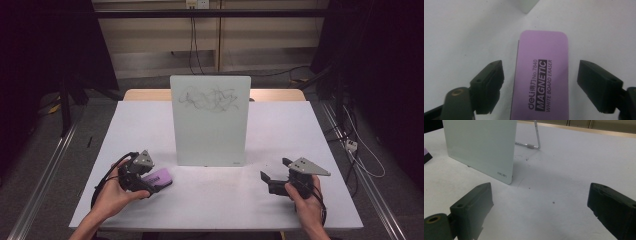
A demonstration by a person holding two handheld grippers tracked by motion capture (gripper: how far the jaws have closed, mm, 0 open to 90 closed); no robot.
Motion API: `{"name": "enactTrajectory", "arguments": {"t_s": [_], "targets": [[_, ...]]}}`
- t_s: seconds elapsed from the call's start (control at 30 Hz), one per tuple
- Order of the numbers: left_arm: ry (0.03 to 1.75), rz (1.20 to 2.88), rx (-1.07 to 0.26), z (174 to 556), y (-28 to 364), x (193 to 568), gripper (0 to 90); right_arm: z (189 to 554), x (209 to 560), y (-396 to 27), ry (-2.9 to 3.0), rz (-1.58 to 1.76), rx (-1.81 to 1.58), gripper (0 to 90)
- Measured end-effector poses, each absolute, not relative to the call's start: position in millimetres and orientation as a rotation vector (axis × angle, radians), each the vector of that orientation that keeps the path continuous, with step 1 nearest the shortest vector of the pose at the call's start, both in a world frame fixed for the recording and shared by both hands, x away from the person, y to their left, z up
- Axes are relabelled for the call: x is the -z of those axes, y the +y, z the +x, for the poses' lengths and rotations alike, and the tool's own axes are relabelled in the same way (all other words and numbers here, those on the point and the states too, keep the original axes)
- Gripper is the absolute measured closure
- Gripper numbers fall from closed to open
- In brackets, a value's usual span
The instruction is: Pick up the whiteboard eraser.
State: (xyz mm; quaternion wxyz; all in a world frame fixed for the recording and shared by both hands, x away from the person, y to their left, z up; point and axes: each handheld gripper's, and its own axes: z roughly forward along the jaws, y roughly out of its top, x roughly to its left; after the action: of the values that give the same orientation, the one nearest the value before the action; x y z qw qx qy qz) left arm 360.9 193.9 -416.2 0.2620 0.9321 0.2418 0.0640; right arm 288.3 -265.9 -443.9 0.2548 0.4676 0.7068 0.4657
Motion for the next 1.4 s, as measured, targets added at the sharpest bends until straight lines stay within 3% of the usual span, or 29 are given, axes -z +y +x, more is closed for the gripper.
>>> {"name": "enactTrajectory", "arguments": {"t_s": [0.17,0.8,1.4], "targets": [[0.648,2.544,-0.182,360.8,192.9,417.9,33.9,288.6,444.0,-265.7,1.922,1.266,-1.264,6.1],[0.644,2.569,-0.178,361.0,195.3,423.3,40.4,290.0,444.2,-267.8,1.901,1.295,-1.257,6.2],[0.706,2.317,-0.254,350.4,204.4,413.1,40.6,286.8,444.1,-268.4,1.916,1.272,-1.259,6.2]]}}
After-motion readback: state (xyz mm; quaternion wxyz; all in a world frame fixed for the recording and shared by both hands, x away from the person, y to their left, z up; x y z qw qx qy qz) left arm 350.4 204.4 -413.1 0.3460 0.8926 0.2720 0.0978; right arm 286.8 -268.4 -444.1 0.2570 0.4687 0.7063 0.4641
